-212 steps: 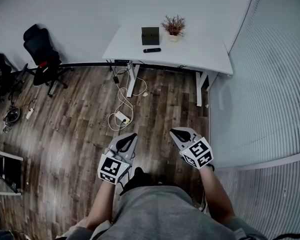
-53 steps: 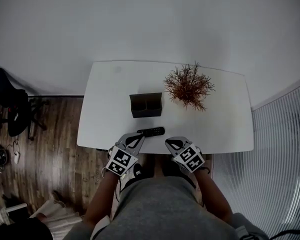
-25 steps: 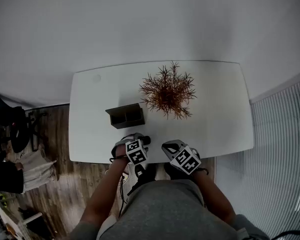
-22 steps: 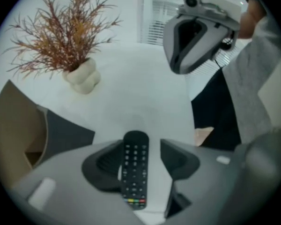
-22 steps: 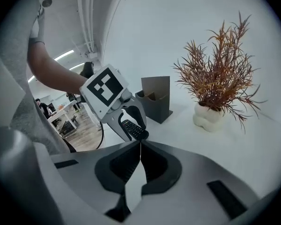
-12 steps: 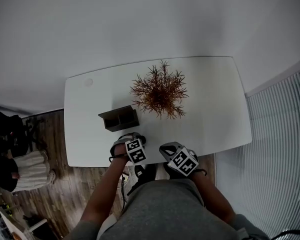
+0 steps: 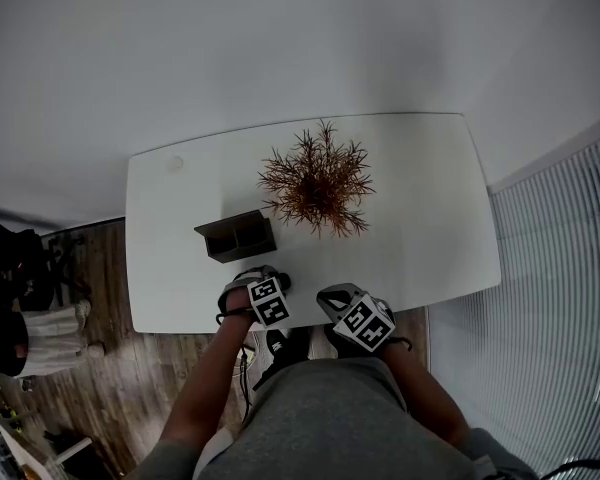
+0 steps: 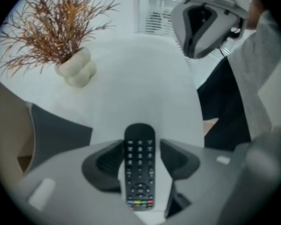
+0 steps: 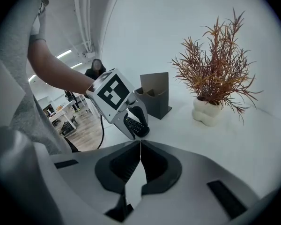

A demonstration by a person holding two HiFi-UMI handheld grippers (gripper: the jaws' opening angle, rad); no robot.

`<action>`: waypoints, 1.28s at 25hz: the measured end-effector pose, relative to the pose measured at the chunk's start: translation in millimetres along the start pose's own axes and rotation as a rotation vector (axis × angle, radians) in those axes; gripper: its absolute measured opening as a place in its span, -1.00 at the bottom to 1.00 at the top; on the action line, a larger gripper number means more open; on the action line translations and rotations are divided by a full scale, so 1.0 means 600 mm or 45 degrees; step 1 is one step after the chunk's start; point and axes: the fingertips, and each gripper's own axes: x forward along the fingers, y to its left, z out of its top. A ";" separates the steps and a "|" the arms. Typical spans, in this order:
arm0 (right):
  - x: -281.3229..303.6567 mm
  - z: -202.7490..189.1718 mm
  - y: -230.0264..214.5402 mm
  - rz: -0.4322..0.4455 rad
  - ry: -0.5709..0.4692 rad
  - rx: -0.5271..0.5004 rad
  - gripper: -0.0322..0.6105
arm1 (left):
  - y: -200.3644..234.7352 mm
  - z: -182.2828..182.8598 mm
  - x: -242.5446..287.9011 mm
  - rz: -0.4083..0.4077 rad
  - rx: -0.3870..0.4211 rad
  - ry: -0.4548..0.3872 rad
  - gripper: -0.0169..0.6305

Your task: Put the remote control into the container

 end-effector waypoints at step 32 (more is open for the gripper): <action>0.007 0.013 0.015 0.020 0.015 -0.039 -0.84 | 0.010 0.005 -0.064 0.063 -0.284 -0.281 -0.33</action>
